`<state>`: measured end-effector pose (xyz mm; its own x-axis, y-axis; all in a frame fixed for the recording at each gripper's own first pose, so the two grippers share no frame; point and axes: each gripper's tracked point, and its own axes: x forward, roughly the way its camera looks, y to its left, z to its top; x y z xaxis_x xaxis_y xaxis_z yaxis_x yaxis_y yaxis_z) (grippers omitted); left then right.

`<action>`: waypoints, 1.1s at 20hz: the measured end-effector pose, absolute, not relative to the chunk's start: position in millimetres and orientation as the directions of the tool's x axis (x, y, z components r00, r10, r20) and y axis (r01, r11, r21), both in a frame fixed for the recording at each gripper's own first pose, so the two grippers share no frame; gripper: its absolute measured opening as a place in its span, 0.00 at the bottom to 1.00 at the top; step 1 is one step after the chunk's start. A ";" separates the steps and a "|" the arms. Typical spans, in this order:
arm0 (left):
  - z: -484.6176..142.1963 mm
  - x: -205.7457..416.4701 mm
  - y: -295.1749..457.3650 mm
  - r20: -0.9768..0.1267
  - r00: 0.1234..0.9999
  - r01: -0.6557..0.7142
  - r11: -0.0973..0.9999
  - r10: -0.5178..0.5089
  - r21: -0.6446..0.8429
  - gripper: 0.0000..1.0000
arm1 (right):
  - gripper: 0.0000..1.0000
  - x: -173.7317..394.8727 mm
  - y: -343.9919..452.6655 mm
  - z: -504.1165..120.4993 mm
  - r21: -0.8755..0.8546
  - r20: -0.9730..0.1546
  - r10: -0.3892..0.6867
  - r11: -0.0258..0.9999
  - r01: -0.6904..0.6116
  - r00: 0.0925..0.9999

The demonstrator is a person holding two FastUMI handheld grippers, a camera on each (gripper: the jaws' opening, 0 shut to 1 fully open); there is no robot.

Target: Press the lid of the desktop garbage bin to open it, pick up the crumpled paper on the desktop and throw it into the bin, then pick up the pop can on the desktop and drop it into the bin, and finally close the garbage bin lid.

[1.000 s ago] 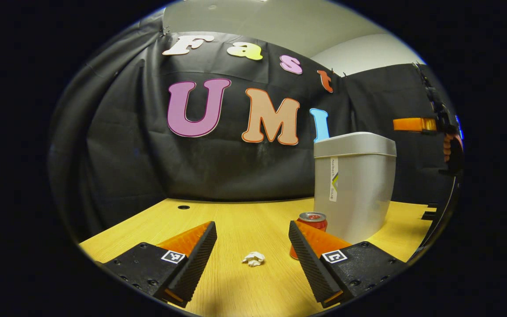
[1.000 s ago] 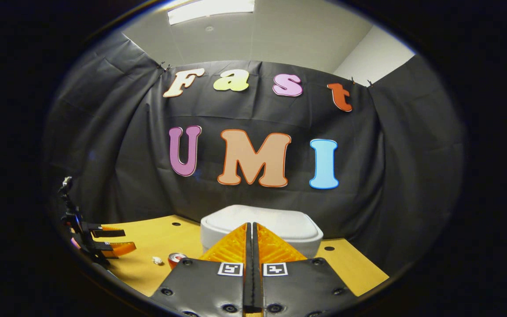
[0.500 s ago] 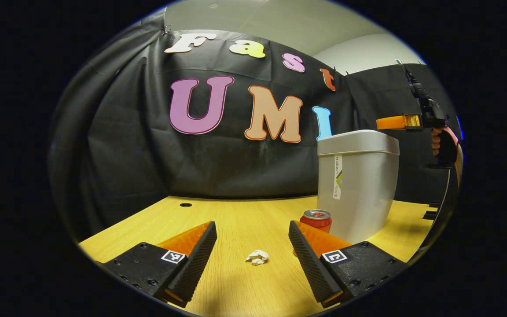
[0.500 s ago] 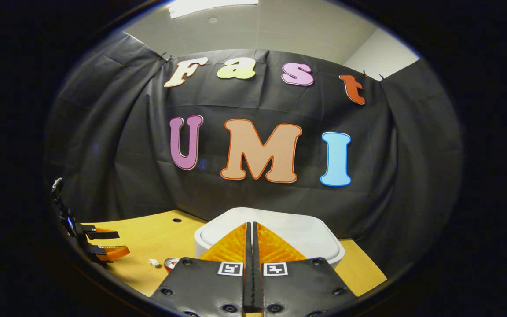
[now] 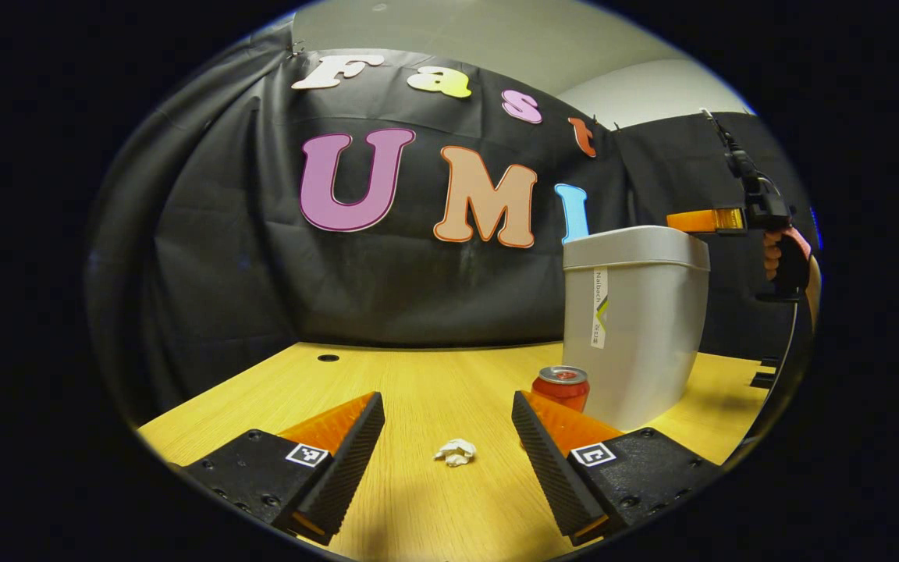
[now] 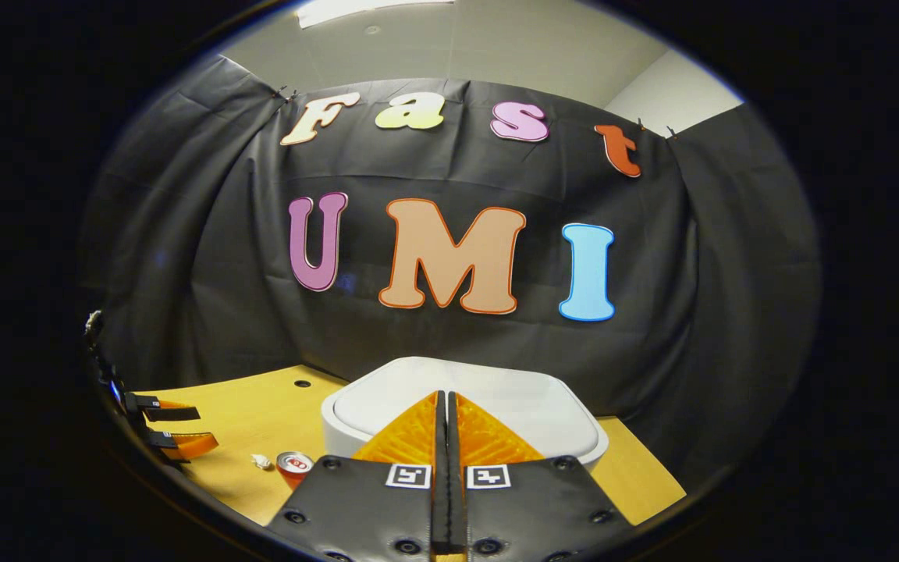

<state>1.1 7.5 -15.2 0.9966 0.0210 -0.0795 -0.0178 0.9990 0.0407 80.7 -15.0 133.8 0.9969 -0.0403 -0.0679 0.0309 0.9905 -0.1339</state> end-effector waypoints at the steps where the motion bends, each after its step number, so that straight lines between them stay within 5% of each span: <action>1: -15.5 1.5 7.4 -0.079 0.997 -0.016 0.999 0.019 0.040 0.96 | 0.03 81.0 -16.1 132.5 -0.128 -0.069 -0.035 0.991 0.026 0.997; 22: -12.5 2.4 6.4 -0.078 0.997 -0.013 0.999 0.016 0.039 0.96 | 0.03 82.8 -19.4 144.4 -0.075 -0.048 -0.016 0.997 0.012 0.999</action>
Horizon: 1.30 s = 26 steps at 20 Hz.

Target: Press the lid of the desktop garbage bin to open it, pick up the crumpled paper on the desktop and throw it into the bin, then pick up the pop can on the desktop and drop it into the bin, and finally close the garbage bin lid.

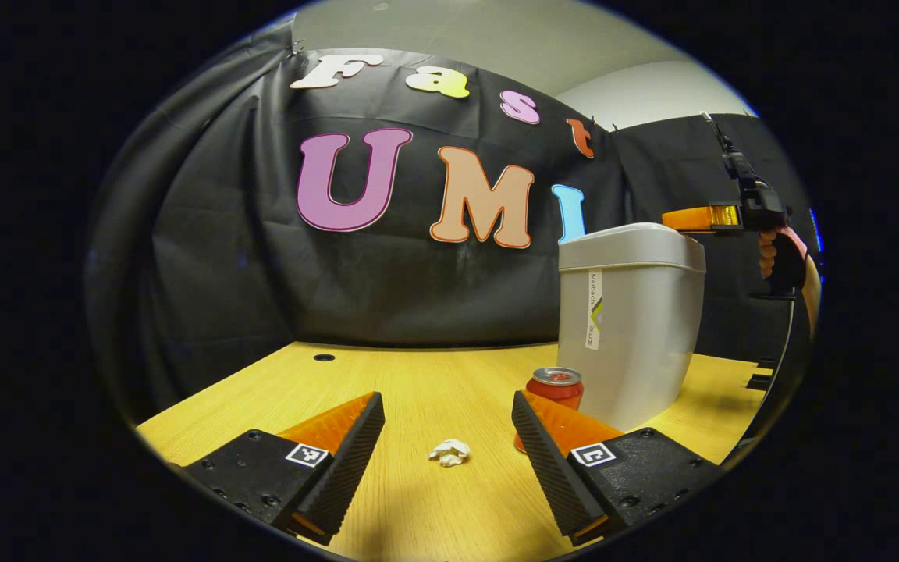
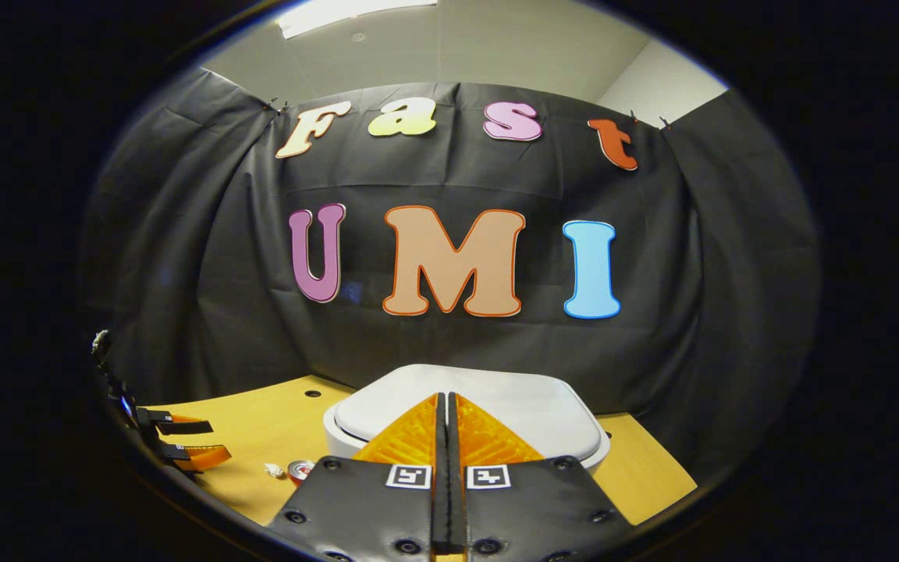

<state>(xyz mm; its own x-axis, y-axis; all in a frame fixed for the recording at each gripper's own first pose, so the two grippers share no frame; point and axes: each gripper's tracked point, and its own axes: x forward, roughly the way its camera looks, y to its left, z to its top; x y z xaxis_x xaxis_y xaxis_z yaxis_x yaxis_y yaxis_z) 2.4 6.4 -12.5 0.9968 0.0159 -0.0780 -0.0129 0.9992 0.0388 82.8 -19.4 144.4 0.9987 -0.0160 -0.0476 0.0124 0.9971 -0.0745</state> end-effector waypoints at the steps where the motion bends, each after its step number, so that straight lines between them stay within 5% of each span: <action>1: -12.4 0.4 7.1 -0.076 0.997 -0.014 0.999 0.018 0.043 0.96 | 0.03 81.4 -19.4 147.9 -0.072 -0.036 -0.017 0.997 0.014 0.999; 11: -4.9 0.6 10.3 -0.063 0.998 -0.018 0.998 0.021 0.058 0.96 | 0.02 19.7 10.3 169.6 -0.129 0.093 0.011 0.992 0.001 0.996; 26: -31.1 9.7 9.7 -0.163 0.987 0.003 0.998 0.006 0.055 0.96 | 0.06 -11.3 11.0 40.9 0.000 -0.032 0.038 0.999 -0.038 0.999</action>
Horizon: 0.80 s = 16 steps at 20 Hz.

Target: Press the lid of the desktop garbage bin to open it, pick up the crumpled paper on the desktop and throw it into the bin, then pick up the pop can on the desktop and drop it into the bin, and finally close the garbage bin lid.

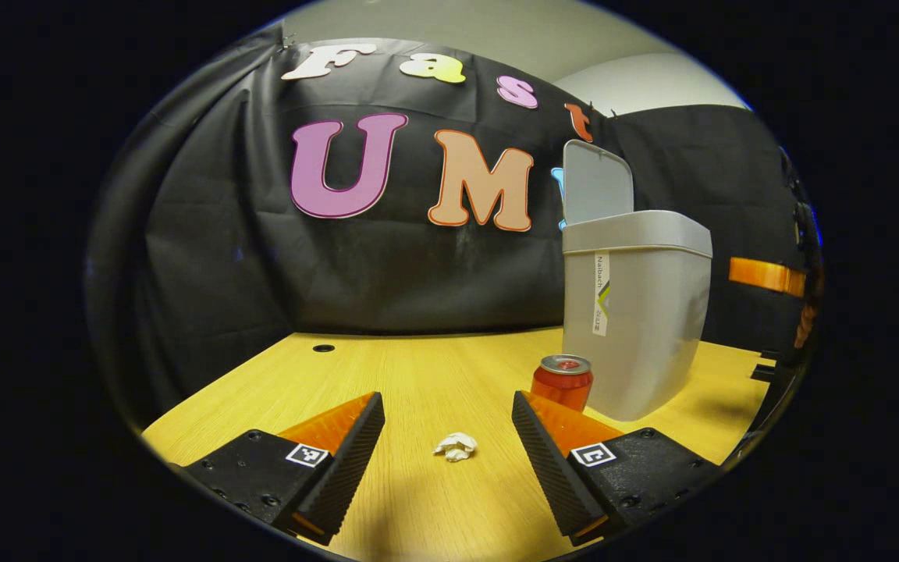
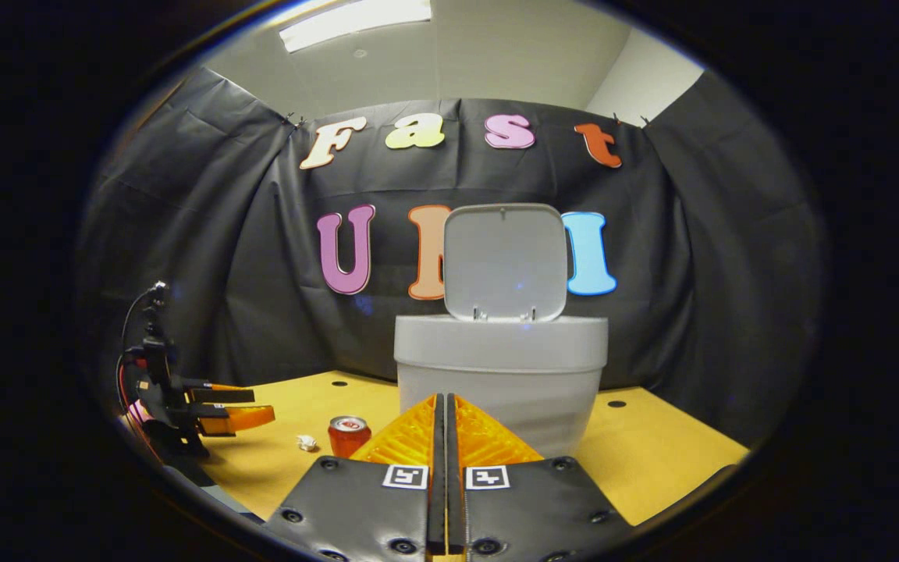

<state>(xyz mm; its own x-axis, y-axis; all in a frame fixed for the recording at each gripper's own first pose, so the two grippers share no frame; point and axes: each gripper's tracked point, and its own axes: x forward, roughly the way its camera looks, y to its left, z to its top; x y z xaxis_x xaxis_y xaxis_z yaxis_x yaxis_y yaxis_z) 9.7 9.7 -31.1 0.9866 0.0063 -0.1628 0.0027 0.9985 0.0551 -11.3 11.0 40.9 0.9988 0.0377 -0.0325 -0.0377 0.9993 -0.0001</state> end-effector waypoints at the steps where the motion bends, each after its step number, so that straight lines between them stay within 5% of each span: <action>1: -33.6 11.3 9.3 -0.174 0.985 0.008 0.998 0.003 0.057 0.96 | 0.04 -7.8 10.2 28.8 0.016 -0.050 0.044 0.999 -0.044 0.998; 7: -54.0 18.5 6.7 -0.253 0.967 0.040 0.997 -0.023 0.060 0.96 | 0.05 5.5 1.3 -7.5 0.079 -0.079 0.062 0.995 -0.056 0.995; 9: -59.4 18.5 5.9 -0.289 0.957 0.048 0.997 -0.029 0.060 0.96 | 0.27 7.9 -2.7 -12.7 0.073 -0.086 0.060 0.996 -0.054 0.994; 12: -70.4 21.7 5.0 -0.358 0.933 0.073 0.994 -0.038 0.084 0.97 | 0.43 8.2 -2.2 -13.8 0.065 -0.079 0.074 0.996 -0.069 0.994; 15: -90.4 26.4 5.4 -0.428 0.903 0.093 0.991 -0.042 0.098 0.97 | 0.83 7.1 -2.8 -10.4 0.045 -0.048 0.071 0.997 -0.069 0.996; 16: -93.8 28.1 6.8 -0.448 0.893 0.092 0.990 -0.037 0.104 0.96 | 0.83 6.9 -3.8 -10.1 0.039 -0.042 0.068 0.997 -0.066 0.997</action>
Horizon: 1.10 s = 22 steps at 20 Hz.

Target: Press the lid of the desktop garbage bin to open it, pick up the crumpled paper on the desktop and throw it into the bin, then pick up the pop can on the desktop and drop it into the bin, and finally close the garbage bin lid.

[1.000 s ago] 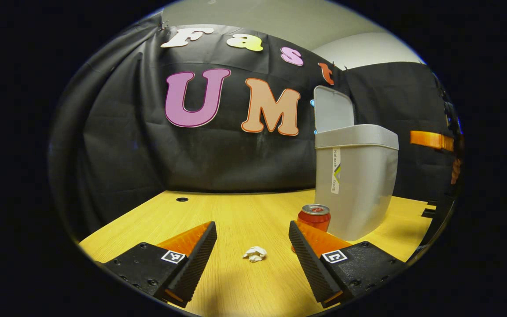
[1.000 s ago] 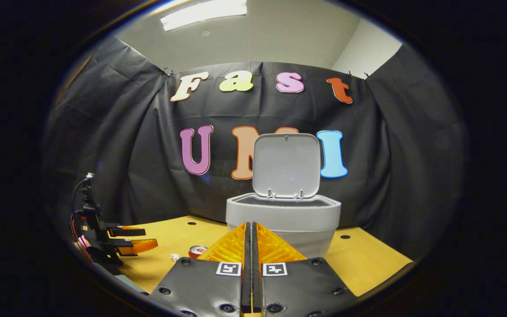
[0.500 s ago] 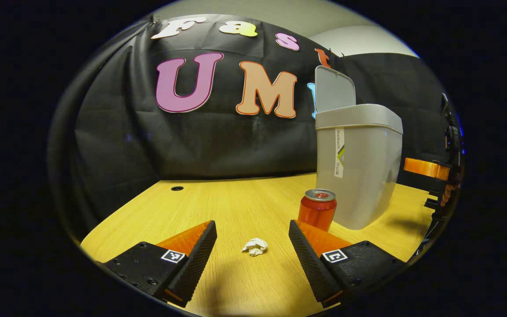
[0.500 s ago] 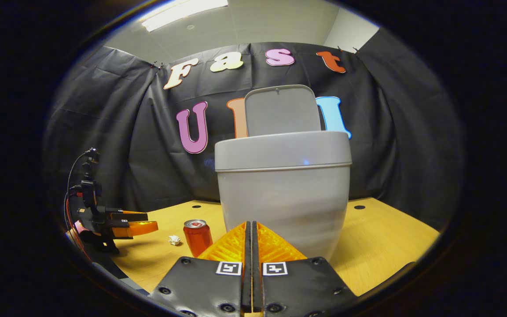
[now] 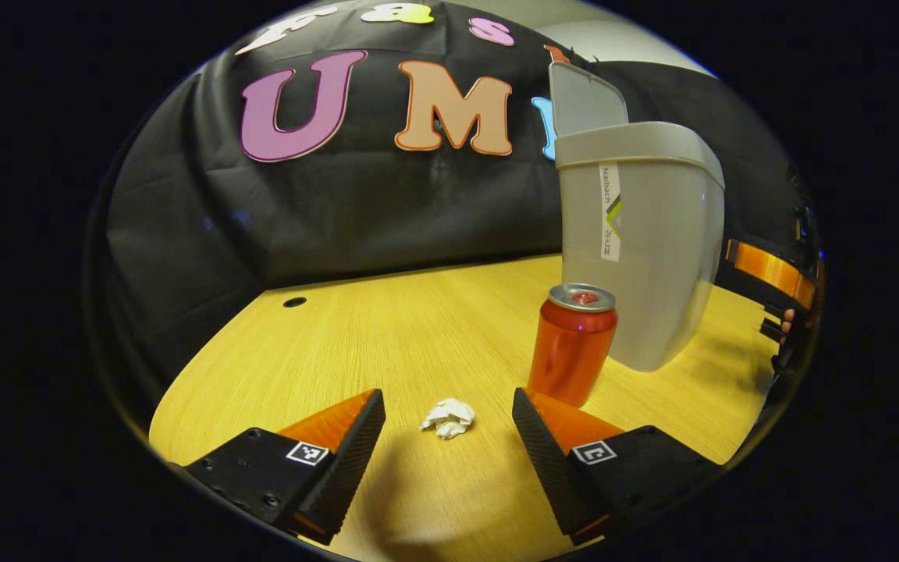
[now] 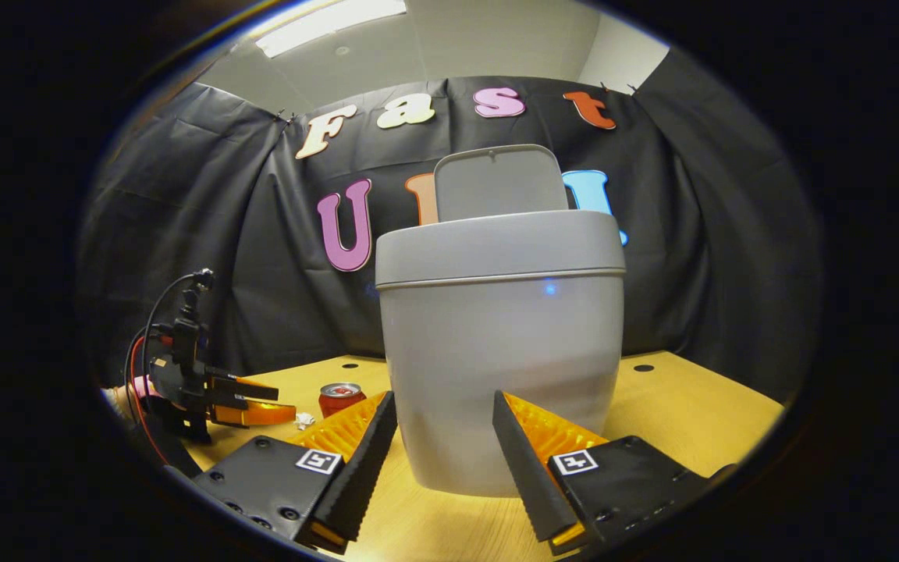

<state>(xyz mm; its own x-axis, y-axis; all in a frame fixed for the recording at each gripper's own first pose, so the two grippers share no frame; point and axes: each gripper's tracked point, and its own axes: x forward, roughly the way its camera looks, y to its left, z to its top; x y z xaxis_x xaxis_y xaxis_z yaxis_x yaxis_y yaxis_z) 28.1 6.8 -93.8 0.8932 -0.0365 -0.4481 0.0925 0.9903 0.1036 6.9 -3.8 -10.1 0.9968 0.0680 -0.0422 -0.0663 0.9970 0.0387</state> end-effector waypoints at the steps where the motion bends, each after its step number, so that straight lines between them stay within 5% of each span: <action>1: -97.7 30.2 7.3 -0.466 0.884 0.097 0.990 -0.037 0.106 0.95 | 0.86 7.1 -4.7 -10.0 0.036 -0.039 0.067 0.997 -0.065 0.997; 4: -108.8 34.8 10.2 -0.523 0.852 0.108 0.986 -0.027 0.125 0.95 | 0.94 5.7 -4.3 -12.6 0.033 -0.045 0.068 0.997 -0.067 0.997; 13: -135.1 48.5 10.1 -0.626 0.779 0.138 0.982 -0.027 0.129 0.92 | 0.92 5.6 -12.1 -14.6 0.026 -0.048 0.058 0.998 -0.057 0.997; 22: -143.4 51.9 -1.2 -0.670 0.739 0.188 0.976 -0.065 0.113 0.63 | 0.94 4.5 -14.4 -16.4 0.025 -0.054 0.061 0.998 -0.059 0.997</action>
<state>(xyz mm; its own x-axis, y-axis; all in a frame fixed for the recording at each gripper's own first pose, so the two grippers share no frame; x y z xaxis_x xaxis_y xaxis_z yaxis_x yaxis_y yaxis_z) 51.9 -1.2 -143.4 0.7393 -0.0650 -0.6702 0.1882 0.9756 0.1130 4.5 -14.4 -16.4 0.9967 0.0607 -0.0542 -0.0594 0.9979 0.0254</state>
